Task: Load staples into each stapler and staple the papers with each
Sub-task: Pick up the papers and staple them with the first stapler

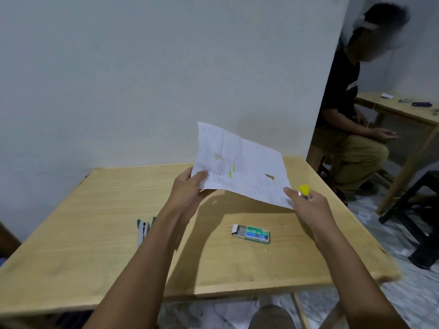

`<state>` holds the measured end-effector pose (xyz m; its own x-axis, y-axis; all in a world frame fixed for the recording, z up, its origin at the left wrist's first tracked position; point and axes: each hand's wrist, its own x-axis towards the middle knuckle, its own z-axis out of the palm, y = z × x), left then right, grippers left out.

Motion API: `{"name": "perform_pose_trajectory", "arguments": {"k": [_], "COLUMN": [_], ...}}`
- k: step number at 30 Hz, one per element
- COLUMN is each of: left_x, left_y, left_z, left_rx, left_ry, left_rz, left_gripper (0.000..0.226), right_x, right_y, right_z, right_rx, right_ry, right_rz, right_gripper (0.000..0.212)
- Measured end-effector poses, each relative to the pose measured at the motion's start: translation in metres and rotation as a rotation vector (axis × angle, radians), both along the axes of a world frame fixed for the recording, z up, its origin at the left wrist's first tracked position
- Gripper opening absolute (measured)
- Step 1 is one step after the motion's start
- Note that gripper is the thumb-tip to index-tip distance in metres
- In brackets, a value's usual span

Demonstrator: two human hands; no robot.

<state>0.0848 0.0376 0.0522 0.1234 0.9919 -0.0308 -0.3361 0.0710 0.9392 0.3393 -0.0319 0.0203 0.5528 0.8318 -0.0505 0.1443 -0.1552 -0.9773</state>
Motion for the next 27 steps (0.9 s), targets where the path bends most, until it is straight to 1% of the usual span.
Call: {"name": "perform_pose_trajectory", "arguments": {"k": [4, 8, 10, 12, 15, 18, 20, 21, 22, 23, 24, 25, 27], "left_x": [-0.025, -0.048, -0.053, -0.054, -0.049, -0.034, -0.022, -0.018, -0.015, -0.014, -0.013, -0.013, -0.016], "left_y": [-0.023, -0.038, -0.044, -0.049, -0.057, -0.068, -0.077, -0.081, -0.084, -0.088, -0.090, -0.091, -0.086], "left_z": [0.010, 0.022, 0.028, 0.033, 0.040, 0.039, 0.035, 0.032, 0.029, 0.027, 0.025, 0.023, 0.019], "left_rx": [0.042, 0.093, 0.122, 0.168, 0.321, 0.469, 0.543, 0.565, 0.565, 0.551, 0.537, 0.533, 0.457], "left_ry": [-0.023, 0.012, 0.055, 0.150, 0.375, 0.579, 0.740, 0.813, 0.845, 0.811, 0.729, 0.646, 0.570], "left_rz": [-0.001, 0.048, 0.084, 0.133, 0.194, 0.186, 0.119, 0.034, -0.068, -0.137, -0.131, -0.033, 0.290], "left_gripper": [0.027, 0.022, 0.018, 0.015, 0.013, 0.011, 0.011, 0.018, 0.026, 0.031, 0.035, 0.038, 0.047], "right_x": [-0.006, -0.017, -0.026, -0.034, -0.049, -0.066, -0.078, -0.084, -0.088, -0.092, -0.094, -0.096, -0.097], "right_y": [0.005, 0.003, 0.002, 0.003, 0.002, 0.002, 0.000, -0.001, -0.003, -0.005, -0.007, -0.010, -0.017], "right_z": [0.003, 0.011, 0.014, 0.016, 0.020, 0.022, 0.026, 0.030, 0.033, 0.037, 0.040, 0.043, 0.049], "right_rx": [-0.031, -0.072, -0.054, -0.029, -0.011, 0.042, 0.084, 0.111, 0.144, 0.182, 0.215, 0.249, 0.302], "right_ry": [0.069, 0.116, 0.134, 0.143, 0.181, 0.244, 0.294, 0.336, 0.376, 0.413, 0.453, 0.491, 0.574], "right_rz": [0.012, 0.084, 0.123, 0.136, 0.159, 0.191, 0.237, 0.269, 0.304, 0.333, 0.356, 0.380, 0.426], "right_gripper": [0.043, 0.032, 0.025, 0.022, 0.024, 0.026, 0.030, 0.033, 0.035, 0.034, 0.030, 0.024, 0.012]}}
